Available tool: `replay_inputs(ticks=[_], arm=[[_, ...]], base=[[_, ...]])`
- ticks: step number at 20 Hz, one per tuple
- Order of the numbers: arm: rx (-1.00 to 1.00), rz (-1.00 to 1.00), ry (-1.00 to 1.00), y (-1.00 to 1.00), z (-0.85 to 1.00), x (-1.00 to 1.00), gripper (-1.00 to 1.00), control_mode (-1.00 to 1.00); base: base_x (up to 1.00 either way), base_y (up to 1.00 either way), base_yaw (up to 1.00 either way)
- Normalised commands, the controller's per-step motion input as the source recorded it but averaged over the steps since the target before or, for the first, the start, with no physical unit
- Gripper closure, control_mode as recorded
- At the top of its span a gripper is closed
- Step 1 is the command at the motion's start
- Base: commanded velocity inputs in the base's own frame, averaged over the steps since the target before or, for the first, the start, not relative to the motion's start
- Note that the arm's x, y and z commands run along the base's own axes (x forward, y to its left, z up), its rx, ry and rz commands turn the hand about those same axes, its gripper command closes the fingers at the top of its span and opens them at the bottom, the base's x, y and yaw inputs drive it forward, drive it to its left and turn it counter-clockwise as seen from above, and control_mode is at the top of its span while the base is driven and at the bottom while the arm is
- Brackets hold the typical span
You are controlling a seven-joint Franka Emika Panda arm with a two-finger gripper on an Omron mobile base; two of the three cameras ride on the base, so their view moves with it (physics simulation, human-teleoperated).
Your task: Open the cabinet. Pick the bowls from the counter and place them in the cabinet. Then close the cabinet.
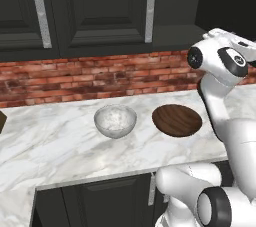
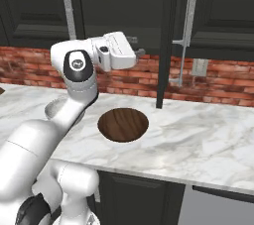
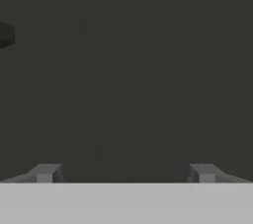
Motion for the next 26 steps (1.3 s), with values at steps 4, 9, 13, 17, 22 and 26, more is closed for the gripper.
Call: replay_inputs(ticks=[4, 9, 13, 17, 22, 26], arm=[[-0.11, 0.45, 0.11, 0.95, 0.37, -0.25, -1.0, -1.0], [-0.12, 0.37, 0.24, 0.99, 0.36, -0.07, -1.0, -1.0], [0.0, 0.27, 0.22, 0.83, 0.06, 0.0, -1.0, -1.0], [0.04, 0.19, 0.11, 0.48, 0.0, 0.0, -1.0, -1.0], [0.16, 0.23, 0.04, 0.15, 0.0, -0.01, -1.0, -1.0], [0.14, 0.33, -0.04, 0.5, -0.11, 0.0, -1.0, -1.0]], base=[[0.0, 0.0, 0.0], [0.0, 0.0, 0.0], [0.0, 0.0, 0.0], [0.0, 0.0, 0.0], [0.0, 0.0, 0.0], [0.0, 0.0, 0.0]])
